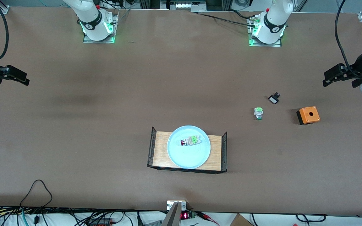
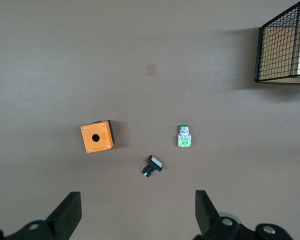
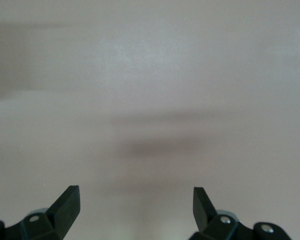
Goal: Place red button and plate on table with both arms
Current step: 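Move the left gripper over the blue plate on the wooden tray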
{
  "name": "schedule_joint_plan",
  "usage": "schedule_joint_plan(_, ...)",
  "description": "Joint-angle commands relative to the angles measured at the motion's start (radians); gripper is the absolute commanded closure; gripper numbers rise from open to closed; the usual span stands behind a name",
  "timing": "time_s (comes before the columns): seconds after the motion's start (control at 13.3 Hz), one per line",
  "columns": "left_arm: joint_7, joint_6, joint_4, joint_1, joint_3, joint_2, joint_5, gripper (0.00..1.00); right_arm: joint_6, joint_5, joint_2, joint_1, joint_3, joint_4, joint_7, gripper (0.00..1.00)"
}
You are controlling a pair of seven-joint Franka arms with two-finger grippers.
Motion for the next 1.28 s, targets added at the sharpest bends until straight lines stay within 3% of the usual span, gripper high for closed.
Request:
schedule_joint_plan(0.0,-0.04,-0.01,-0.004,0.004,-0.009,-0.009,0.037,0.0,-0.01,-0.017,0.002,0.001,0.006,0.013,-0.009,0.0)
schedule_joint_plan(0.6,-0.112,-0.035,-0.028,-0.001,-0.032,0.034,0.016,0.0,-0.016,-0.015,0.002,0.0,0.01,0.013,-0.009,0.0)
schedule_joint_plan(0.9,-0.462,-0.082,-0.002,-0.007,-0.12,0.13,0.014,0.0,-0.012,-0.015,0.003,0.0,0.01,0.013,-0.009,0.0)
schedule_joint_plan(1.2,-0.906,-0.066,0.137,-0.102,-0.129,0.265,-0.061,0.0,-0.003,-0.015,0.003,-0.002,0.008,0.011,-0.009,0.0)
